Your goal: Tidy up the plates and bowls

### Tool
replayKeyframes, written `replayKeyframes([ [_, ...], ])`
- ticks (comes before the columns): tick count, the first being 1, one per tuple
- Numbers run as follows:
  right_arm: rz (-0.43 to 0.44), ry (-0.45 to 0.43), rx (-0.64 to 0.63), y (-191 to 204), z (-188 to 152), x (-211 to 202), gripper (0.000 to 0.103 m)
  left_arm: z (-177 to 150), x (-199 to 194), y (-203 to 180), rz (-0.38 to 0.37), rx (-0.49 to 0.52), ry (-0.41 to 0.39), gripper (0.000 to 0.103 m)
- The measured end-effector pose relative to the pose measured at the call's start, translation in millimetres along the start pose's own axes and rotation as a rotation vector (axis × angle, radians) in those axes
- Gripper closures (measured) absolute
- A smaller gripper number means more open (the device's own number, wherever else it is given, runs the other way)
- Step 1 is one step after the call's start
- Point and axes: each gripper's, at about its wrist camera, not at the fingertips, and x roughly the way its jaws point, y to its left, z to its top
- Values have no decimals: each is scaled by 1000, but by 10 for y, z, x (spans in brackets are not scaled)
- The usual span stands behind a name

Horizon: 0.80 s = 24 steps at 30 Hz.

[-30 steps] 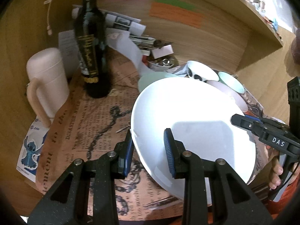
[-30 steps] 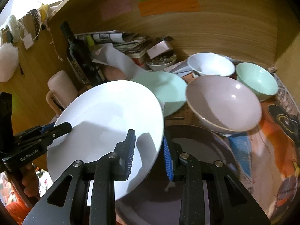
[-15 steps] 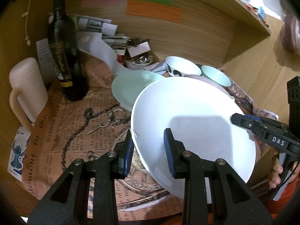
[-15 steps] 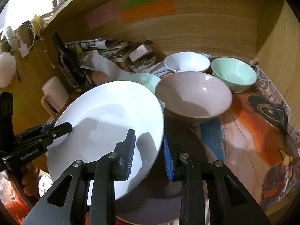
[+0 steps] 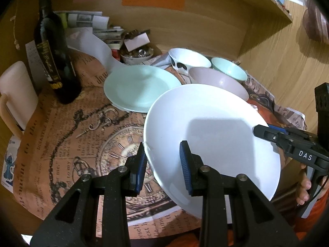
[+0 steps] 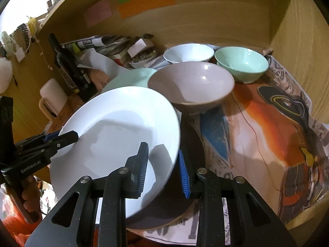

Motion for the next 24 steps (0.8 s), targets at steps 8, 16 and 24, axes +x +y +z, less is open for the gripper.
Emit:
replayKeyframes([
  [8, 2, 31, 28, -150, -95, 45, 77, -101, 123, -129, 1, 9, 49, 72],
  [16, 12, 49, 42, -209, -152, 78, 77, -164, 173, -171, 5, 13, 79, 71],
  [24, 20, 68, 64, -248, -184, 130, 77, -188, 262, -179, 12, 16, 110, 71],
])
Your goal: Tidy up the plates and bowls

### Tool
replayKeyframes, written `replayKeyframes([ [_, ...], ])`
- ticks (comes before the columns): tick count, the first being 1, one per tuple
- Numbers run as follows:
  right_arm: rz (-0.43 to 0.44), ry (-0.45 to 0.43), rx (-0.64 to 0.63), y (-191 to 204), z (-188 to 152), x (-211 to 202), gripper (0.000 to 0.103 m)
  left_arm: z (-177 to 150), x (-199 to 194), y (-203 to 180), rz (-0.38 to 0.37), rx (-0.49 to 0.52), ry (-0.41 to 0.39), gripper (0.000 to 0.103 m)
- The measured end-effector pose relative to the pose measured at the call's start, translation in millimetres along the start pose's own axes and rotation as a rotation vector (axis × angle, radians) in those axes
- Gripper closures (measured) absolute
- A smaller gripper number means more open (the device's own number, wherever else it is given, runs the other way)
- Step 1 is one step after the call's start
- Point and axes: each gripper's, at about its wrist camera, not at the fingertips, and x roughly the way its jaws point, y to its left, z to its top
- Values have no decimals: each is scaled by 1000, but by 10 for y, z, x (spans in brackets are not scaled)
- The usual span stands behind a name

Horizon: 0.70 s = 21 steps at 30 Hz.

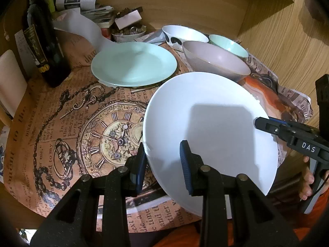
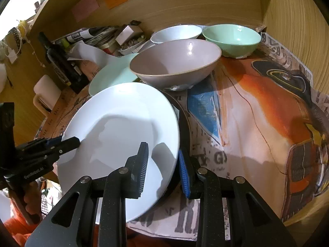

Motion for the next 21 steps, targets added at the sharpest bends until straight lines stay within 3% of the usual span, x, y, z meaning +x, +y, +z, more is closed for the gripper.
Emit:
replayKeyframes([
  [21, 13, 1, 27, -55, 50, -13, 74, 71, 158, 8, -24, 3, 28, 69],
])
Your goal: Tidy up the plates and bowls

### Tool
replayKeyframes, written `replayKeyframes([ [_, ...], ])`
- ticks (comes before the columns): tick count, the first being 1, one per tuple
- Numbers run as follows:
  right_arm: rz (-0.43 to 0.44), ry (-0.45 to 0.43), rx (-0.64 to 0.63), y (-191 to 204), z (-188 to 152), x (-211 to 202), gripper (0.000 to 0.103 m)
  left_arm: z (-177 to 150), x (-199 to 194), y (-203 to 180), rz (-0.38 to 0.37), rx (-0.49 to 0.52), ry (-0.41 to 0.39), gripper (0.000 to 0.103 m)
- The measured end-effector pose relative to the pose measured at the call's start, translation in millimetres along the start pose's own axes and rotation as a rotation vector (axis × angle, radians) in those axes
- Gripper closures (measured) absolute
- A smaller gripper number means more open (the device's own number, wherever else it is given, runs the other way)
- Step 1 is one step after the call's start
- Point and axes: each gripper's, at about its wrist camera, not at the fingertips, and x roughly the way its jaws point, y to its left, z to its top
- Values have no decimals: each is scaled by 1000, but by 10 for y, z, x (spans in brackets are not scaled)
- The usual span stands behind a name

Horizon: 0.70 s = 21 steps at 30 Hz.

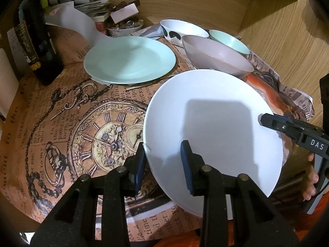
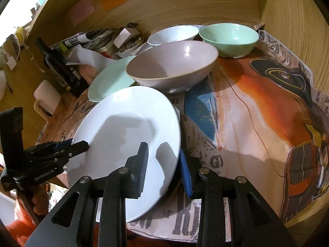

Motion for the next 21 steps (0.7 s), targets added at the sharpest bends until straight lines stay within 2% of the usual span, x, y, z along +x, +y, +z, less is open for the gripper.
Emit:
replayKeyframes([
  [8, -20, 2, -34, 35, -11, -24, 74, -4, 14, -9, 6, 22, -15, 70],
  [11, -107, -40, -79, 80, -3, -81, 74, 8, 19, -33, 15, 37, -33, 70],
  [14, -85, -50, -86, 80, 38, -133, 74, 28, 34, -36, 23, 38, -38, 70],
  [18, -103, -71, -82, 67, 74, -161, 74, 62, -1, 2, 23, 29, -57, 69],
  [21, -97, -85, -87, 110, 101, -187, 74, 97, -82, 34, 37, 25, -89, 63],
])
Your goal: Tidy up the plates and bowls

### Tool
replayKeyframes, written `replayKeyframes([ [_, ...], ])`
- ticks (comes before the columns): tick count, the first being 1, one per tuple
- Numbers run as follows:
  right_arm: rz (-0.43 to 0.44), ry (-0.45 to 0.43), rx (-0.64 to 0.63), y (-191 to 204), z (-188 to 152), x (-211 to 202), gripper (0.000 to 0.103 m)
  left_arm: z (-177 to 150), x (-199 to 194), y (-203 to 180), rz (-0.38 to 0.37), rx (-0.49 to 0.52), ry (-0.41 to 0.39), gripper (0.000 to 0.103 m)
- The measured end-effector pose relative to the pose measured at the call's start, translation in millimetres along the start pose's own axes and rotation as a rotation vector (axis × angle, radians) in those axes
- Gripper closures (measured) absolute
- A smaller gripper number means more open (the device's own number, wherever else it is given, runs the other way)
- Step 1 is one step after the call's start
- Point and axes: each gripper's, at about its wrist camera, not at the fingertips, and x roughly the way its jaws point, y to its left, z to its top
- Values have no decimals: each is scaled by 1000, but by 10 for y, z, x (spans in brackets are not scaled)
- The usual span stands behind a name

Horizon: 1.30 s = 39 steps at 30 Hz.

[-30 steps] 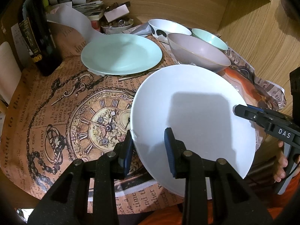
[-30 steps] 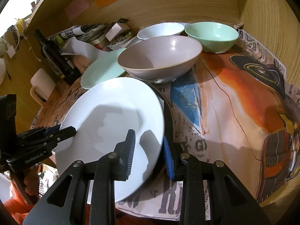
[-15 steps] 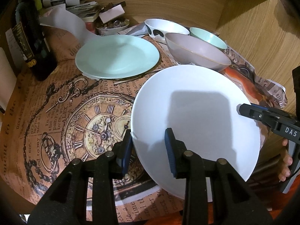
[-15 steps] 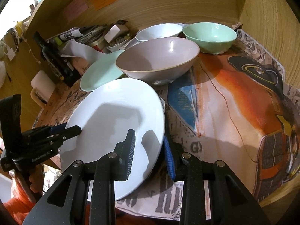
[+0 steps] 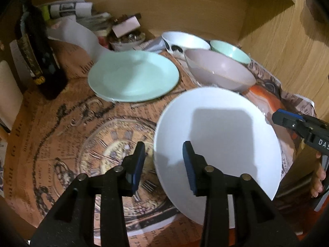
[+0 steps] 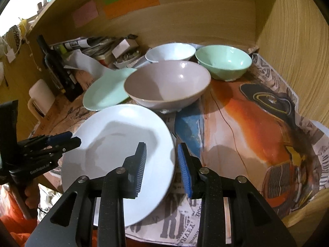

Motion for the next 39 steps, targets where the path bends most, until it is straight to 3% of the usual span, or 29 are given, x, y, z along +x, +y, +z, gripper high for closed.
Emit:
replayKeyframes([
  [6, 7, -66, -48, 158, 180, -80, 67, 143, -233, 95, 43, 11, -97, 53],
  [9, 13, -100, -75, 237, 288, -124, 61, 236, -396, 160, 68, 9, -161, 41],
  [13, 27, -146, -112, 360, 477, -151, 46, 349, -561, 266, 112, -1, -234, 25],
  [17, 22, -183, -155, 509, 664, -130, 45, 459, -666, 400, 126, -31, -277, 13],
  [19, 34, -187, -164, 565, 740, -96, 45, 525, -700, 483, 137, -46, -289, 12],
  [27, 71, -146, -218, 741, 1084, 279, 45, 755, -618, 711, 177, -70, -277, 6],
  [39, 102, 60, -248, 697, 1546, 1196, 45, 990, 6, 1021, 204, -76, -124, 6],
])
